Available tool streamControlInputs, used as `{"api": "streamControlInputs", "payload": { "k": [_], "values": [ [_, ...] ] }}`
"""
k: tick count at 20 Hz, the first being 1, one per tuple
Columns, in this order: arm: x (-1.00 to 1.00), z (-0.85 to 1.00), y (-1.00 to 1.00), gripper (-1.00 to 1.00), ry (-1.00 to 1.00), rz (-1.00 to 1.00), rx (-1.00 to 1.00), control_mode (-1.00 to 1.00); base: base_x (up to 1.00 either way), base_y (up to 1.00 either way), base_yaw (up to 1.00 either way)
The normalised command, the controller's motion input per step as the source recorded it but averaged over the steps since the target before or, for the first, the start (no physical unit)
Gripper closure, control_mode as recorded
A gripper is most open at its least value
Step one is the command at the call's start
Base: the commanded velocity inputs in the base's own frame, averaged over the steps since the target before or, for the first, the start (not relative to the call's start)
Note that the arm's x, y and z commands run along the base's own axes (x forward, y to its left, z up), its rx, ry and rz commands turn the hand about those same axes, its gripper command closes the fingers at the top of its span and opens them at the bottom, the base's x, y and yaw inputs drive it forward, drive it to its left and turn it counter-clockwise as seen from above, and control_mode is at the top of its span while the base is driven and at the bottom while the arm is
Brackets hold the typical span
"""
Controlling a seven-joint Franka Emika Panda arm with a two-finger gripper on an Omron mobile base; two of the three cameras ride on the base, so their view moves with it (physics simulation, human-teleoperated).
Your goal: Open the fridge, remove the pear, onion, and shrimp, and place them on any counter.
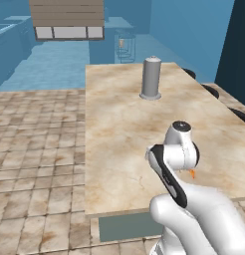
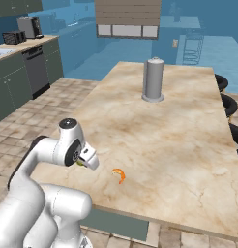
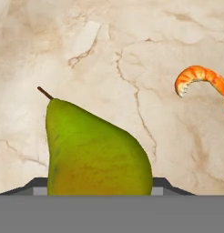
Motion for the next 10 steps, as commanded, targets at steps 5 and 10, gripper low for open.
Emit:
{"api": "streamControlInputs", "payload": {
  "k": [5, 10],
  "values": [
    [0.4, -0.26, 0.0, 1.0, 0.17, -0.06, 0.0, -1.0, 0.0, 0.0, 0.0],
    [0.26, -0.44, 0.0, 1.0, 0.06, -0.02, 0.0, -1.0, 0.0, 0.0, 0.0]
  ]
}}
